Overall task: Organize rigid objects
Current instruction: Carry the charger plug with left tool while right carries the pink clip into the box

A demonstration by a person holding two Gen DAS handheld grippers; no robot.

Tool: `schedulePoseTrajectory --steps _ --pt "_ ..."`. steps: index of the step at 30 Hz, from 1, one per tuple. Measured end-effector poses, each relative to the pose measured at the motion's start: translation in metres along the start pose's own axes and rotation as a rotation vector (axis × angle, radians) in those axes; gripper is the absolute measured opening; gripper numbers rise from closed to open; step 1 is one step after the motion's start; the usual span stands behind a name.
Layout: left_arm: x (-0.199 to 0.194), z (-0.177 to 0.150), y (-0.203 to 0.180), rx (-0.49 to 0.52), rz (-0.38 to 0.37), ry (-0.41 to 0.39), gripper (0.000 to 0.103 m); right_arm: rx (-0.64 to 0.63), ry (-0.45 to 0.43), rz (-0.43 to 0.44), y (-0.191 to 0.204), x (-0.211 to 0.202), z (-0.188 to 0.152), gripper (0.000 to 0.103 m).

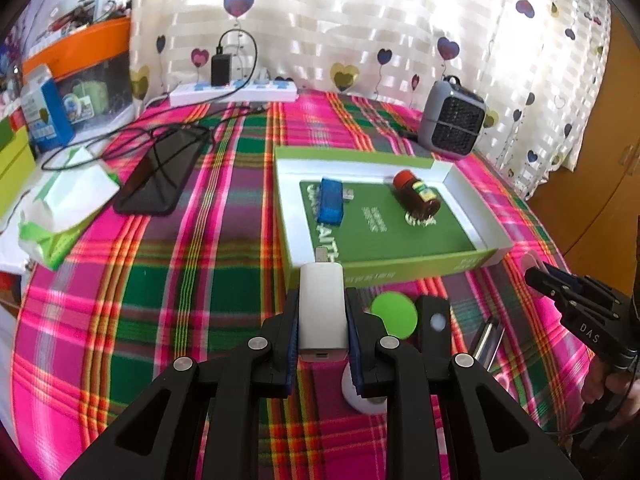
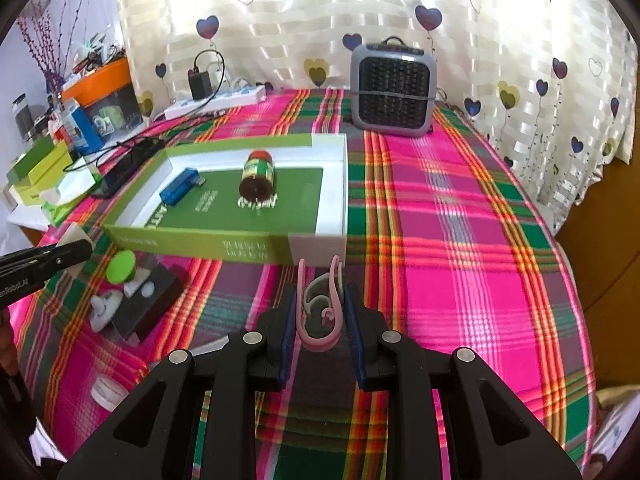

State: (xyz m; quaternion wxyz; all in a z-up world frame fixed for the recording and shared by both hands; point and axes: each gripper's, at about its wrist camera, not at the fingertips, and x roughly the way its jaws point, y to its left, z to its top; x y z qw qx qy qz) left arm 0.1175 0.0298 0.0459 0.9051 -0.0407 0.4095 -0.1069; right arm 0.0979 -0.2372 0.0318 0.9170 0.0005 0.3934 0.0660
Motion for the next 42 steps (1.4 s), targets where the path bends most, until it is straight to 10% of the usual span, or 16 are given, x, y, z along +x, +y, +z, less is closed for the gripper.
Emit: schedulePoseTrajectory --steps 42 --pt "0.11 0.095 -0.04 0.053 -0.084 0.098 0.02 -0.016 0.069 0.068 0.007 0.096 0.099 0.024"
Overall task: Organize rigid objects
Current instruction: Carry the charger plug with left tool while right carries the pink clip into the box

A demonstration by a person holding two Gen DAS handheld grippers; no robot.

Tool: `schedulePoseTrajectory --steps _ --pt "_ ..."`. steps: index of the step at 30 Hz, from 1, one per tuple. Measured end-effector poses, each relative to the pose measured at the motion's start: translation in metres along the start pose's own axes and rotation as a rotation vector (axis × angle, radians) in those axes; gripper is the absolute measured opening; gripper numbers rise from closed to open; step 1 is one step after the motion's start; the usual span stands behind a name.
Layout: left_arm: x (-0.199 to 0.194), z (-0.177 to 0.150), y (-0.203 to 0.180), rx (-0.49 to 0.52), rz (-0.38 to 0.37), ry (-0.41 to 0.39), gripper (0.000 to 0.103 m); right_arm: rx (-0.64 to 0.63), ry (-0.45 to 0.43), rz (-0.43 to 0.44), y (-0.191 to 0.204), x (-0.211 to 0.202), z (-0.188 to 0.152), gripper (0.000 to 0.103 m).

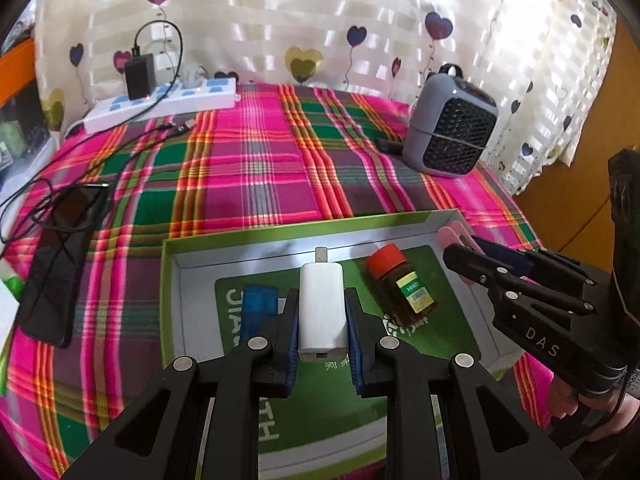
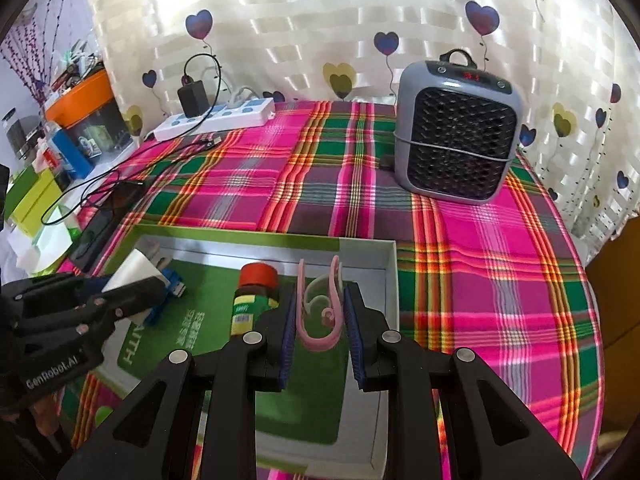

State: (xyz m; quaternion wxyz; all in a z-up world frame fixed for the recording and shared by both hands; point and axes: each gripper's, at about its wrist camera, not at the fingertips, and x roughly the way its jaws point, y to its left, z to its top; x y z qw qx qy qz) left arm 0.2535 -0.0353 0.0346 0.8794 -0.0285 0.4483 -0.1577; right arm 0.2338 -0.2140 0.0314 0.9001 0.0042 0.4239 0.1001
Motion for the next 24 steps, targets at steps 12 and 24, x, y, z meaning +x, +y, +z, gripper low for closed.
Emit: schedulePoseTrajectory --steps 12,24 --pt "0.028 0.002 -0.006 0.036 0.01 0.048 0.02 -0.01 0.047 0.01 -0.001 0.028 0.004 0.024" --pt "0.035 0.003 -0.003 0.031 0.019 0.063 0.02 -0.01 0.066 0.01 0.0 0.037 0.005 0.024"
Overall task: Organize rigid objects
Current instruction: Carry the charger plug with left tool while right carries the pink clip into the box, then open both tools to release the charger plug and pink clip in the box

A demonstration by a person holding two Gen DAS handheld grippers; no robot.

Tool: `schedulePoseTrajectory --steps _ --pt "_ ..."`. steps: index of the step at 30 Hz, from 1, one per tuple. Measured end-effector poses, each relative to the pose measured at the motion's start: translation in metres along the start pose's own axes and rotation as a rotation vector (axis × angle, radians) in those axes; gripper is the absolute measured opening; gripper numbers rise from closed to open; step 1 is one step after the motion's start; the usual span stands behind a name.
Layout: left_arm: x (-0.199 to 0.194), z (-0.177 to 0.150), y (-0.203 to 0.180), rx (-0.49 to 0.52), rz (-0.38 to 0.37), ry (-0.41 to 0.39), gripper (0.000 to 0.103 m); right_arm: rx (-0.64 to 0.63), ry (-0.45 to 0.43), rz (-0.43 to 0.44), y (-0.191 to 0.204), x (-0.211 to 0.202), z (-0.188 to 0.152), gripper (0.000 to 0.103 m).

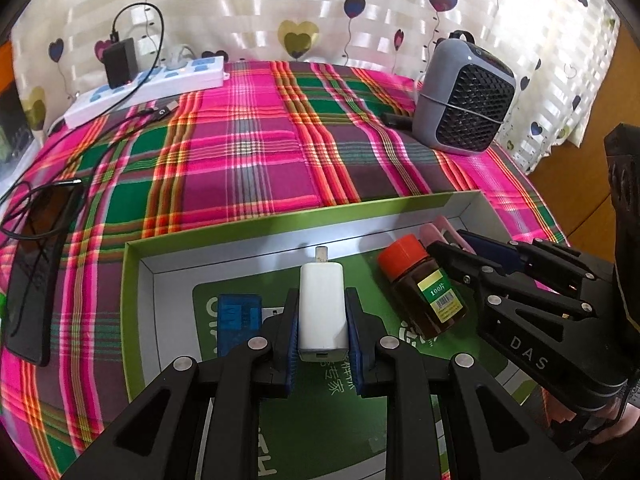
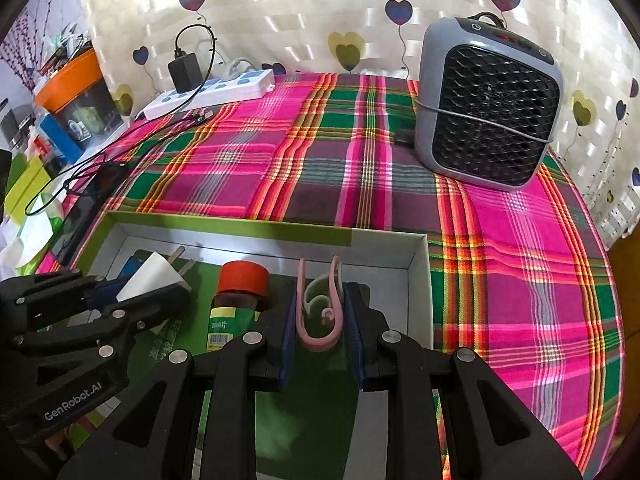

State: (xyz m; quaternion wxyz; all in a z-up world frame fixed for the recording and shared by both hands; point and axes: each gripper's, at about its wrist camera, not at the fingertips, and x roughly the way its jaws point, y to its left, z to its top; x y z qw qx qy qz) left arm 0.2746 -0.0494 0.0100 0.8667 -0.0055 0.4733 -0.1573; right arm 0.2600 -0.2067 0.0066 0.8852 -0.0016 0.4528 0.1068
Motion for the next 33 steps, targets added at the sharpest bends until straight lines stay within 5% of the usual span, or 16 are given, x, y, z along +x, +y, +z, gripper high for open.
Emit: schedulePoseTrajectory --steps 19,27,33 --pt "0.0008 0.0006 -0.0006 0.003 0.01 0.001 0.021 0.0 -0.002 -0.009 0.0003 0.0015 0.0008 0.024" --pt "0.0 0.0006 0.0024 -0.006 0.028 0.0 0.032 0.015 -0.005 -0.003 -0.0007 0.0005 -0.0004 0.025" --pt "-0.0018 -0.0014 0.0033 -0.01 0.04 0.001 0.034 0.025 -0.023 0.008 -0.0009 -0.0039 -0.002 0.038"
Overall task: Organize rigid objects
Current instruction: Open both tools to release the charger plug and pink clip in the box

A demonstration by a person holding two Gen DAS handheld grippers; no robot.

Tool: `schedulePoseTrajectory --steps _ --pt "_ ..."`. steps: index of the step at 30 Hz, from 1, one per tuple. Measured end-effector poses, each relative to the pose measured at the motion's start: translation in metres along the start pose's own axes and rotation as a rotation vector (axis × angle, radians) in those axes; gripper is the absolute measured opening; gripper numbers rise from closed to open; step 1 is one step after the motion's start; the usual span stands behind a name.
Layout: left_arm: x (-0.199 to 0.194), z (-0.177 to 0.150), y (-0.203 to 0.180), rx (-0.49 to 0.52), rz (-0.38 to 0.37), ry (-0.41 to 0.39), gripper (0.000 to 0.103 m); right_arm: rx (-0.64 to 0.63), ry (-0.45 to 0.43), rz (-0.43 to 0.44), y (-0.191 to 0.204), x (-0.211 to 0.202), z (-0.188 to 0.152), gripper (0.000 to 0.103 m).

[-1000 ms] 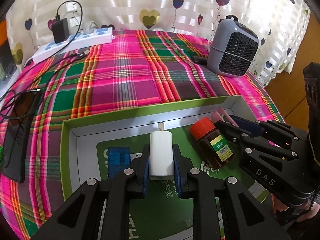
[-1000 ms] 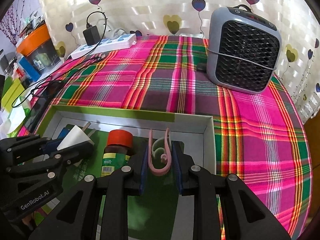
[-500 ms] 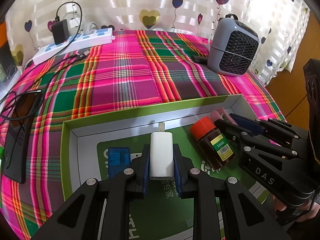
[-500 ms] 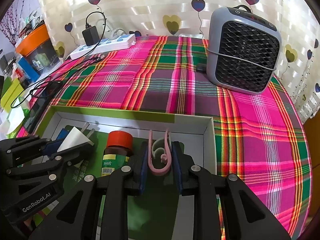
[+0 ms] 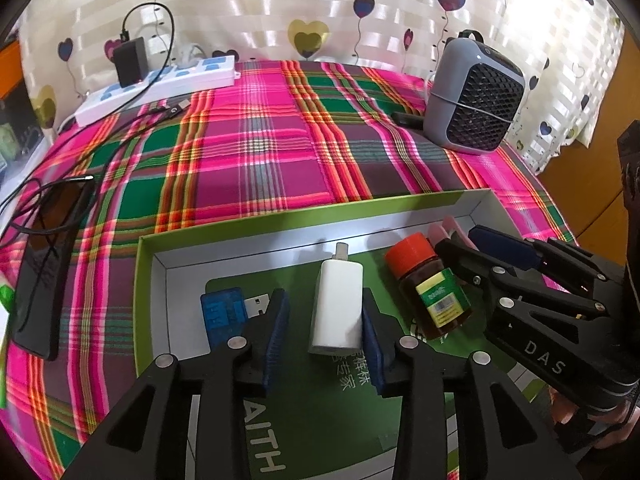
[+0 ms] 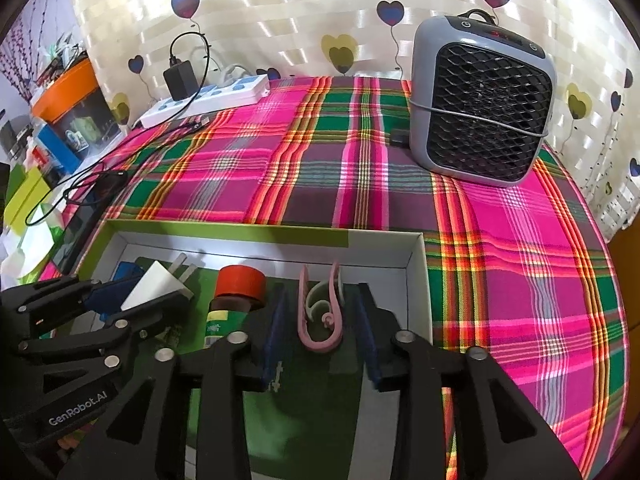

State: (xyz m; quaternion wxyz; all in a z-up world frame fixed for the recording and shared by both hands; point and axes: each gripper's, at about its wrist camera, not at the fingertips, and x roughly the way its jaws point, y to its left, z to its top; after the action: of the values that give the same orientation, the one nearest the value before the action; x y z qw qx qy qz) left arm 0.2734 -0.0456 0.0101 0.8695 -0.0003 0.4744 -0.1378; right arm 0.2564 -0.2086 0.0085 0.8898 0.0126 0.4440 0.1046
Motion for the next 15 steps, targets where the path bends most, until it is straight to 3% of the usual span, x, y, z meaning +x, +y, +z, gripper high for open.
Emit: schedulePoseTrajectory --steps 15 --pt "-0.03 -0.016 -0.003 -0.014 0.038 -0.052 0.035 0.009 -0.033 -0.014 0.004 -0.02 -0.011 0.038"
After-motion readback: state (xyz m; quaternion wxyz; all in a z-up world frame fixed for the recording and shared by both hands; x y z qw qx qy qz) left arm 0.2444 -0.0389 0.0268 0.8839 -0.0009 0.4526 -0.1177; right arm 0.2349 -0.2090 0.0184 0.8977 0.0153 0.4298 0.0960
